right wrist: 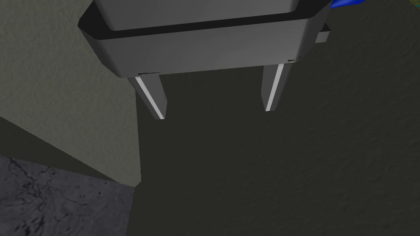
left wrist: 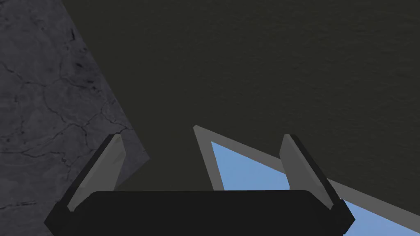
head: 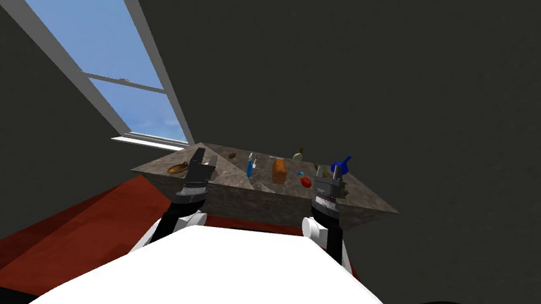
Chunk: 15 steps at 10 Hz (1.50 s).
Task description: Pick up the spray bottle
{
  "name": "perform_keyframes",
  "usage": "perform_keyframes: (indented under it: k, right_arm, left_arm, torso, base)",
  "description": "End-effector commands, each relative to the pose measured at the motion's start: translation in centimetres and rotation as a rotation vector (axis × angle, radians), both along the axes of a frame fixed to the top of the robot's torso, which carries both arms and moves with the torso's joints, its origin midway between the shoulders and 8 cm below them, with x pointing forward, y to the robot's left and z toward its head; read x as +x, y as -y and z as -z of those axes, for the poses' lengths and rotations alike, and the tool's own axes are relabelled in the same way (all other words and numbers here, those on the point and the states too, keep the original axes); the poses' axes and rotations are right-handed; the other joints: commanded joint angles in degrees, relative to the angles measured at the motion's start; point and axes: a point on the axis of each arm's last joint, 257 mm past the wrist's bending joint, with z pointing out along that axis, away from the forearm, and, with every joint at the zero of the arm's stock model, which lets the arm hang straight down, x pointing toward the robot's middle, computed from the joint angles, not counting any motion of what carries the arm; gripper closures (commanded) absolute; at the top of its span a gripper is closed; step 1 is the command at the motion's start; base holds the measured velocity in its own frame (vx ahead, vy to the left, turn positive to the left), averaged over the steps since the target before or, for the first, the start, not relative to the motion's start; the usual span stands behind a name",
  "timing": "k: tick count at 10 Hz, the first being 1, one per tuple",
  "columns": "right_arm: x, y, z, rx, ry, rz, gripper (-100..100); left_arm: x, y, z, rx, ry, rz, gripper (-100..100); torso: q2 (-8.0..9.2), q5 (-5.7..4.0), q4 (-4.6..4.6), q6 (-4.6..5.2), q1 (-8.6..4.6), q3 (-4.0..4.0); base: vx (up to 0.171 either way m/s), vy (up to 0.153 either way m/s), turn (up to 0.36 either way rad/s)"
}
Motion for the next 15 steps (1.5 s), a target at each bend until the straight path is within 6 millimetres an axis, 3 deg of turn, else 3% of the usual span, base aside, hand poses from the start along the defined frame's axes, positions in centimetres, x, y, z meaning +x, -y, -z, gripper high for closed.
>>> perform_keyframes:
  k: [1, 8, 15]
  right_arm:
    - [0.0, 0.0, 0.0, 0.000, 0.000, 0.000, 0]
    - [0.0, 0.0, 0.0, 0.000, 0.000, 0.000, 0]
    - [0.0, 0.0, 0.0, 0.000, 0.000, 0.000, 0]
  left_arm:
    - [0.3, 0.1, 0.7, 0.036, -0.029, 0.009, -100]
    - [2.1, -0.5, 5.5, 0.201, -0.208, 0.006, -100]
    - [3.3, -3.6, 12.2, 0.410, -0.448, -0.043, -100]
  torso:
    - [0.00, 0.00, 0.00, 0.00, 0.00, 0.00]
    - [-0.02, -0.04, -0.01, 0.01, -0.19, -0.01]
    - [-0.02, -0.06, 0.00, 0.00, -0.27, -0.01]
  base:
    - [0.000, -0.018, -0.043]
    - [0.003, -0.049, -0.066]
    - [0.013, -0.072, -0.098]
